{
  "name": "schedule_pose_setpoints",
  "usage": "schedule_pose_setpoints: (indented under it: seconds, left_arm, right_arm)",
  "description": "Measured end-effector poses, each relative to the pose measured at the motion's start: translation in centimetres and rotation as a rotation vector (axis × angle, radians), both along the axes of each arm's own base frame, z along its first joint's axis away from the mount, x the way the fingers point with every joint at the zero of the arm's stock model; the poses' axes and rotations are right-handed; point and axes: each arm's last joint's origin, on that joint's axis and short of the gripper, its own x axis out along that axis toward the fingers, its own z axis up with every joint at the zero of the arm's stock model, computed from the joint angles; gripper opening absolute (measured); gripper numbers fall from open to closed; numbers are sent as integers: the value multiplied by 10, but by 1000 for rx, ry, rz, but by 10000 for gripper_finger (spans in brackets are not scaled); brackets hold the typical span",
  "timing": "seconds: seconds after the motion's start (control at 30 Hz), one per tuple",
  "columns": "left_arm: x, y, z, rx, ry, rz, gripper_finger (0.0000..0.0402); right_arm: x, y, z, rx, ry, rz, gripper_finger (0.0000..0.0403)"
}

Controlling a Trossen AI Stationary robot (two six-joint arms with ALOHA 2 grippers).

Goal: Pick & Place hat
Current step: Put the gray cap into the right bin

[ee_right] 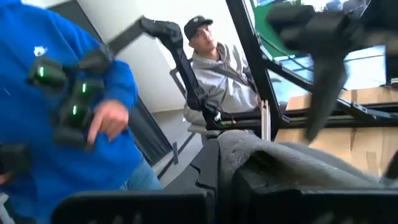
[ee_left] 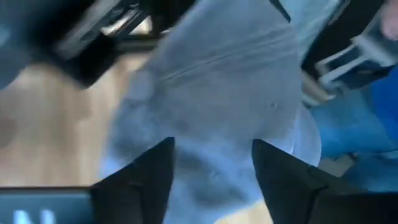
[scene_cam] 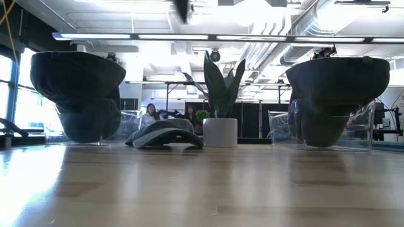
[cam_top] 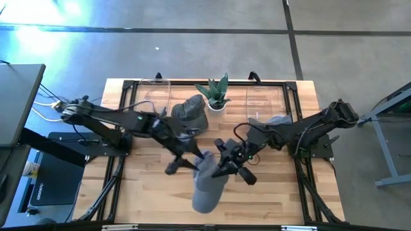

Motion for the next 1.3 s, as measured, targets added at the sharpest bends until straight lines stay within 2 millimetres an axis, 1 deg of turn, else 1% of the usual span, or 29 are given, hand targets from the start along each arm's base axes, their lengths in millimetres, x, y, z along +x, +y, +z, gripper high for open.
schedule_pose_setpoints:
  seconds: [0.17,0.23,0.3,0.37,0.43,0.5,0.63,0.7,0.73,0.8,0.87,0.93,1.0,1.07,1.17,1.23,1.3]
  left_arm:
    - [28,-9,-21,-42,7,-72,275]
    - [35,-11,-29,-58,28,-83,295]
    - [40,-13,-33,-82,33,-112,307]
    - [46,-16,-36,-117,17,-160,310]
    - [47,-18,-34,-156,-2,-225,304]
    - [47,-19,-27,-204,-49,-271,289]
    - [48,-15,-15,-341,-55,-322,241]
    - [40,-13,-2,-404,-65,-351,215]
    - [36,-12,6,-415,-103,-359,203]
    - [31,-11,17,-390,-176,-309,179]
    - [30,-8,18,-317,-224,-193,160]
    - [34,-3,18,-246,-286,-22,148]
    - [40,2,16,-208,-322,141,145]
    - [51,11,7,-196,-301,242,149]
    - [71,16,-17,-269,-220,274,171]
    - [84,18,-24,-353,-237,236,193]
    - [93,15,-28,-439,-260,167,217]
  right_arm:
    - [-12,5,12,20,-27,-11,4]
    - [-15,7,14,24,-27,-23,6]
    - [-18,9,16,29,-29,-13,5]
    - [-23,11,19,25,-19,1,3]
    - [-30,11,21,16,6,13,4]
    - [-38,11,22,1,48,20,6]
    - [-58,7,28,-23,109,34,2]
    - [-69,6,31,-35,139,37,3]
    - [-74,5,32,-43,155,35,4]
    - [-82,4,35,-54,164,19,5]
    - [-88,4,38,-65,146,21,4]
    - [-92,4,42,-87,108,46,2]
    - [-95,4,43,-118,73,77,3]
    - [-97,5,44,-151,39,111,5]
    - [-98,6,45,-204,-17,173,5]
    - [-99,7,44,-233,-48,206,3]
    - [-99,7,45,-251,-66,218,2]
